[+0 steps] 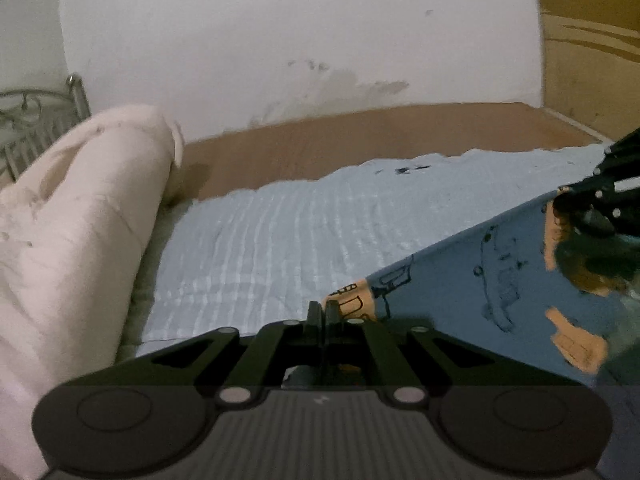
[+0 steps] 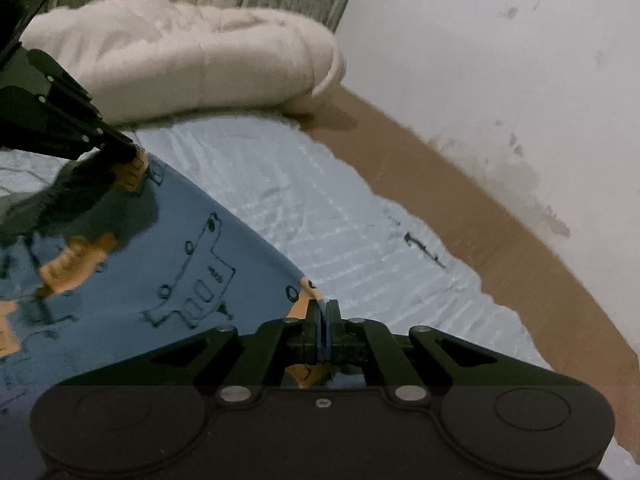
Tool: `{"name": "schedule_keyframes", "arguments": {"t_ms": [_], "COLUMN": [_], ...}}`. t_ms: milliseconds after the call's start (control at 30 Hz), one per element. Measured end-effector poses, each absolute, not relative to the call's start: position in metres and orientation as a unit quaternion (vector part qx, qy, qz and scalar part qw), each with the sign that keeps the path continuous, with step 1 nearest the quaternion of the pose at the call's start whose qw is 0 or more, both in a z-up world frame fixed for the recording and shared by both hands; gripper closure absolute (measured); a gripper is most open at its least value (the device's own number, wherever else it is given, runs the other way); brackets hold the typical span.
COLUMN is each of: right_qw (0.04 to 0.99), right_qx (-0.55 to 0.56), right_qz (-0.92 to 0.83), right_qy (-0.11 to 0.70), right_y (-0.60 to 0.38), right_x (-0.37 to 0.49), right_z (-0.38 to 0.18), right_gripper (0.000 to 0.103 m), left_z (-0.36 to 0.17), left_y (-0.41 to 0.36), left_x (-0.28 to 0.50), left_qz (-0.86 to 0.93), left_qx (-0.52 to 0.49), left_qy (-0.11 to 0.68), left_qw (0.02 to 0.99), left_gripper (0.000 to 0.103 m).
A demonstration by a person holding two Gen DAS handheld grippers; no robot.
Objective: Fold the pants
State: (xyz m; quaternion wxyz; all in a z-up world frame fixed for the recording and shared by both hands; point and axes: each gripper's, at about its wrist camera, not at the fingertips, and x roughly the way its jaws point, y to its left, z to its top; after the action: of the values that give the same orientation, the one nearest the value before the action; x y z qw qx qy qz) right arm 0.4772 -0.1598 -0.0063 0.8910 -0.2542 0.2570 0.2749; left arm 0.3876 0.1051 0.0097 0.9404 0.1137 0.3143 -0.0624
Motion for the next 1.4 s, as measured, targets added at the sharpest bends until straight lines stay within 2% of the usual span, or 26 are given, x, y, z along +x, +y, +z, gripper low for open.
{"name": "schedule_keyframes", "arguments": {"t_ms": [333, 667, 967, 1400], "right_qw": [0.907, 0.917, 0.924, 0.926], "right_qx": [-0.236, -0.222, -0.205, -0.189], "right_qz": [0.279, 0.265, 0.247, 0.24], "right_qy": [0.211, 0.199, 0.209, 0.223], "right_y": [-0.189, -0.202, -0.202, -0.204], "right_x": [0.355, 0.248, 0.204, 0.161], "right_z": [0.02, 0.012, -0.009, -0.021], "right_gripper": [0.103, 0.103, 0.103, 0.103], "left_z": [0.024, -0.001, -0.024, -0.033], "left_y": [0.086, 0.066, 0.061, 0.067], "left_x": [0.287, 0.202, 0.164, 0.153], "left_qz": [-0.093, -0.086, -0.071, -0.085], "left_qx": [0.144, 0.155, 0.15, 0.167], "left_qy": [0.273, 0.248, 0.237, 0.234], "left_qw": [0.947, 0.952, 0.957, 0.954], "left_gripper": [0.103, 0.103, 0.103, 0.103]}}
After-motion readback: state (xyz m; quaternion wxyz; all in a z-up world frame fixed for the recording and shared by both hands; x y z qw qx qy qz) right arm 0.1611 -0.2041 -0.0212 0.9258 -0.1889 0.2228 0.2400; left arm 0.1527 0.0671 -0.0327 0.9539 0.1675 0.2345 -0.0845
